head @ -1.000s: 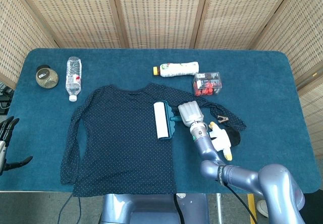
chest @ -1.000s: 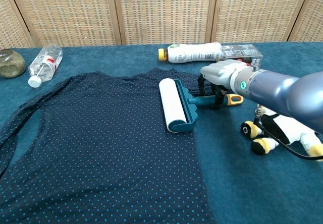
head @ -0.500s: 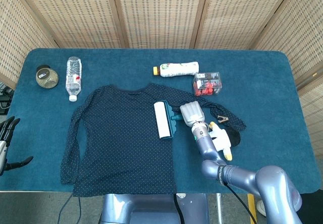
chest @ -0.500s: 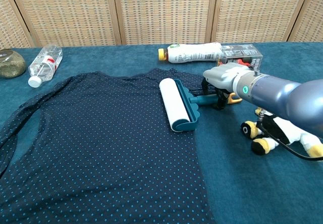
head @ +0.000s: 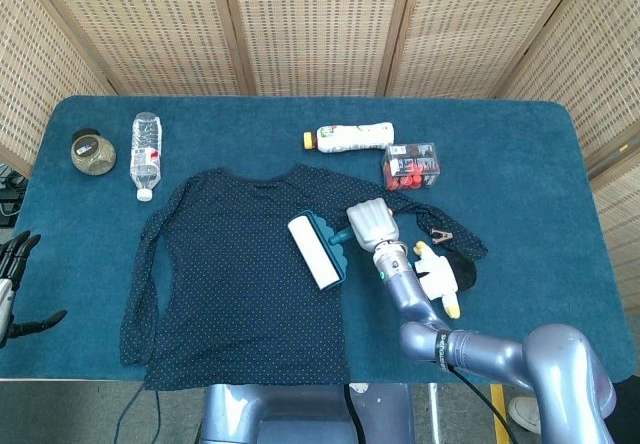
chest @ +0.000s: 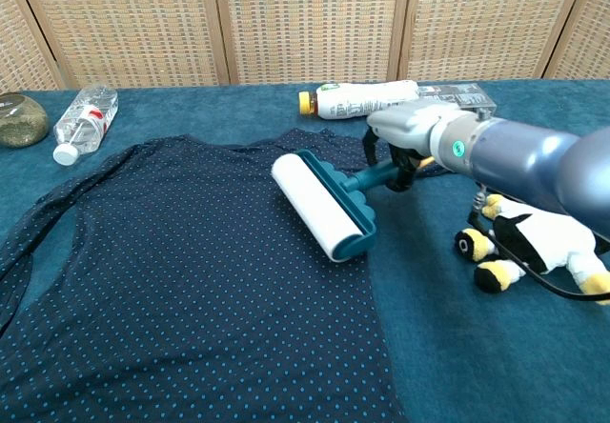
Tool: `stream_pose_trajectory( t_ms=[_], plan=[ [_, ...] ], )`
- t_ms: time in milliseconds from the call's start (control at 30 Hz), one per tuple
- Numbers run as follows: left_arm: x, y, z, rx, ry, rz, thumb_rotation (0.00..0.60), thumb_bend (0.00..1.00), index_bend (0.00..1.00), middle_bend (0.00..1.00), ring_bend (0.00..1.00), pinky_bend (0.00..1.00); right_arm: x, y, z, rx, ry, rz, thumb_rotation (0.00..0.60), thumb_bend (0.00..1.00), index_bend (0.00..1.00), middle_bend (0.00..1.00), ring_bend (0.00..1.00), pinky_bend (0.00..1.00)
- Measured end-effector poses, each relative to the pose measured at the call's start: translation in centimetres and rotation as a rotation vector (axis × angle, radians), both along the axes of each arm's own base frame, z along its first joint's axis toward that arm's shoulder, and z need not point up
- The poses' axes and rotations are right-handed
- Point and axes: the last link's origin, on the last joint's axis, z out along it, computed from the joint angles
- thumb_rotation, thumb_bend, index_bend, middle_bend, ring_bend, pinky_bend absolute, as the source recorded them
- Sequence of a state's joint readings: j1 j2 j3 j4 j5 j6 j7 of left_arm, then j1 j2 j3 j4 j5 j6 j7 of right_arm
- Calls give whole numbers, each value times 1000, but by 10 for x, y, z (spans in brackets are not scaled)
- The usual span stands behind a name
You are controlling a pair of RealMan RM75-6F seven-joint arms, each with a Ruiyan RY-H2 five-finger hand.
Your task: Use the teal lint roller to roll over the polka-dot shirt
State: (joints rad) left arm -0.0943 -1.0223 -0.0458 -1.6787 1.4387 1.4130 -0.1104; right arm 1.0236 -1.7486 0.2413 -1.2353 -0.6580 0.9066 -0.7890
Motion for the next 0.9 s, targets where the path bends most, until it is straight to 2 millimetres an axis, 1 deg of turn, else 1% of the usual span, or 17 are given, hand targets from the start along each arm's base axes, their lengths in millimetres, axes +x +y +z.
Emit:
stream_pose_trajectory(
  t_ms=[167,300,367,500,600,733,800,900],
  plan=[
    [-2,0,3,-1,-16,1,600,0,0,0,0,0,28,4,7,-21,24,38,600,830,733,1000,1000,1000],
    [-4,0,5,-3,-35,2,600,0,0,0,0,0,59,8,6,-44,52,62,600,836,736,1000,1000,1000],
    [-5,0,7,-4,-44,2,600,0,0,0,0,0,74,13,0,-48,66,71,600,836,736,1000,1000,1000],
    [-6,1,9,-8,-55,1,600,0,0,0,0,0,105,30,-21,-35,96,89,600,836,737,1000,1000,1000],
    [-7,1,10,-11,-59,0,600,0,0,0,0,0,122,40,-34,-24,113,100,600,837,737,1000,1000,1000],
    [-8,1,10,-12,-63,1,600,0,0,0,0,0,137,52,-49,-10,118,111,600,838,737,1000,1000,1000],
    [-8,2,11,-12,-63,0,600,0,0,0,0,0,142,57,-55,-5,121,115,600,839,738,1000,1000,1000],
    [-8,1,11,-11,-65,-2,600,0,0,0,0,0,143,61,-62,-3,130,122,600,844,740,1000,1000,1000]
  ],
)
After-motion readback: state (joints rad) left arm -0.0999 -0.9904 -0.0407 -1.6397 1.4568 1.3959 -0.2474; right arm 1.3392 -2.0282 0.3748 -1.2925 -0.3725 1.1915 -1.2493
